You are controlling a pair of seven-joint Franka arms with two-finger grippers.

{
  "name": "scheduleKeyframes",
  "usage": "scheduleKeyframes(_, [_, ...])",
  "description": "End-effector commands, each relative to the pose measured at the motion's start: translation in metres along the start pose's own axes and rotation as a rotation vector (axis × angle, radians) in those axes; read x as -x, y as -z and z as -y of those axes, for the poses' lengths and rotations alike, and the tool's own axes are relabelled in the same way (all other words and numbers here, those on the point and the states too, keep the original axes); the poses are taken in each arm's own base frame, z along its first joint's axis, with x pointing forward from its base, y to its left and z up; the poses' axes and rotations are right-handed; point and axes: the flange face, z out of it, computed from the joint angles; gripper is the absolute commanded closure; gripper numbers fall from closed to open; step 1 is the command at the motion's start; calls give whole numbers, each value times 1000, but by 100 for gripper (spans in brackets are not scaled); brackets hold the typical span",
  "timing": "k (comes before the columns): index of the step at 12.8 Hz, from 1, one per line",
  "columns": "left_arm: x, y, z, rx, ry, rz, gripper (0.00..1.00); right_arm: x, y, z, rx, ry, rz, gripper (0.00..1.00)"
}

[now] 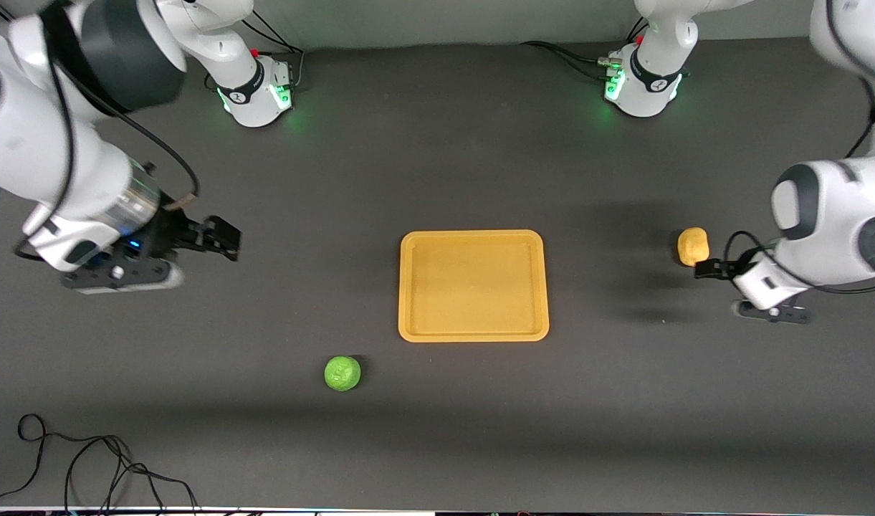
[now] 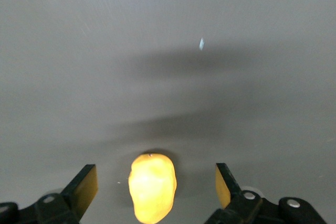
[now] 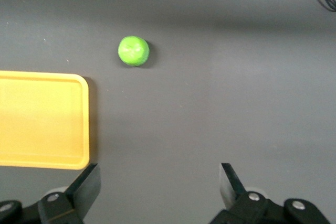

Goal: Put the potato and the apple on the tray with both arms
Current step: 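Reach the left gripper to the potato while the right gripper reaches the apple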

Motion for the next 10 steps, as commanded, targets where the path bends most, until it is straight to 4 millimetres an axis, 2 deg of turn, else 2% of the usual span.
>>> scheduleKeyframes(1, [24,-35,10,28,-31,79,1,-21,-9,48,-23,-41,-31,0])
scheduleKeyframes(3, [42,-45,33,69,-55,141,1,-25,-24,78,-22,-59,-31,0])
scheduleKeyframes(5, [51,-55,34,88,-49,180,6,-32,-43,91,-23,-67,-29,0])
scheduleKeyframes(6, [53,-61,31,90,-54,188,13,-37,-54,93,-27,-65,-39,0])
scheduleKeyframes(7, [51,-62,28,88,-59,188,15,-41,-65,94,-21,-63,-35,0])
scheduleKeyframes(10, [50,-74,22,87,-71,189,14,-55,-106,95,-9,-62,-24,0])
